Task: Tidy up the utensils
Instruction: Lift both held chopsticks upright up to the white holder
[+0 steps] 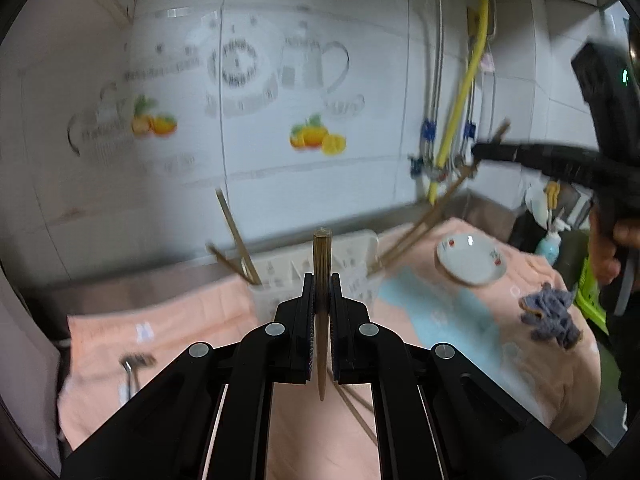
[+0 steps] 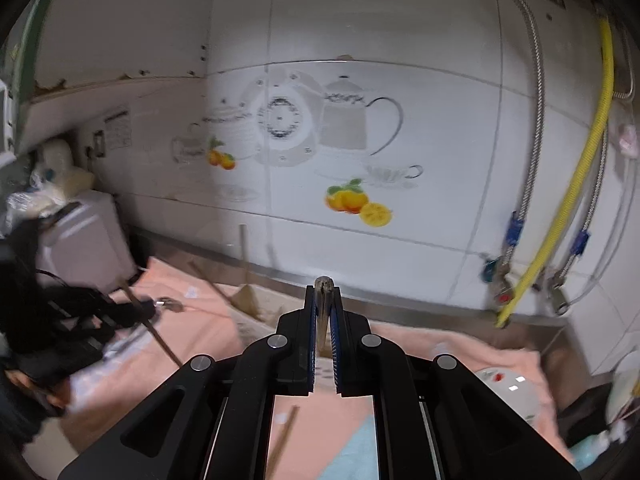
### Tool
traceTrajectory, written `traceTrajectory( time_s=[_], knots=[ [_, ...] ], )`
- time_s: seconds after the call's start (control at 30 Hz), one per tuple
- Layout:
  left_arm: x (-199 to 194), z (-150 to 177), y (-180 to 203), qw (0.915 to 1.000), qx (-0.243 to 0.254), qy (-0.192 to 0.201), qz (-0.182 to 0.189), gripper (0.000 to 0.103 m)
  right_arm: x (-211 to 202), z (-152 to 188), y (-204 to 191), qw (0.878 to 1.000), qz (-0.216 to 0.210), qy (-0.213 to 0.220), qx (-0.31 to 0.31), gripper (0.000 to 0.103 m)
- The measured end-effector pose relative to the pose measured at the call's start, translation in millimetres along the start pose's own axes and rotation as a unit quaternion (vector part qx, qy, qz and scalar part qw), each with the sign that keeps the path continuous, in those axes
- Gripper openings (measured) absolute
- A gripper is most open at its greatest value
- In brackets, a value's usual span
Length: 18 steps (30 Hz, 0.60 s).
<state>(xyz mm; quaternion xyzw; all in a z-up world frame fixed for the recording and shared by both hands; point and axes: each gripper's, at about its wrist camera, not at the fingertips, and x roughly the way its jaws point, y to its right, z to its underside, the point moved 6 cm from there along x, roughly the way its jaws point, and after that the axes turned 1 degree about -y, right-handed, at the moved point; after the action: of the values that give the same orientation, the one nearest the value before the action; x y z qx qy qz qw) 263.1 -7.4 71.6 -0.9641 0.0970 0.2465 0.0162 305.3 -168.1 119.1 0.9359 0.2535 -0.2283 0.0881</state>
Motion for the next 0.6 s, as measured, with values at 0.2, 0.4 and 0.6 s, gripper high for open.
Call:
traceTrajectory(
  time_s=[0.2, 0.4, 0.6],
  knots=[
    [-10.3, -58.7, -9.3, 0.9983, 0.008, 0.052, -0.024, 0.005, 14.3, -7.2, 11.0, 1.0, 0.002, -0.003, 0.016, 0.006],
    [2.1, -96.0, -27.6, 0.9959, -0.006, 0.077, -0.046, 0.005, 36.9, -4.9, 13.9, 1.0, 0.008, -0.018, 0.017, 0.006],
    [25.8, -105.2, -45.3, 0.9942, -0.036, 0.088, -0.051, 0.005, 62.8, 7.3, 12.6, 0.999, 0.005, -0.044, 0.013, 0.006]
  ],
)
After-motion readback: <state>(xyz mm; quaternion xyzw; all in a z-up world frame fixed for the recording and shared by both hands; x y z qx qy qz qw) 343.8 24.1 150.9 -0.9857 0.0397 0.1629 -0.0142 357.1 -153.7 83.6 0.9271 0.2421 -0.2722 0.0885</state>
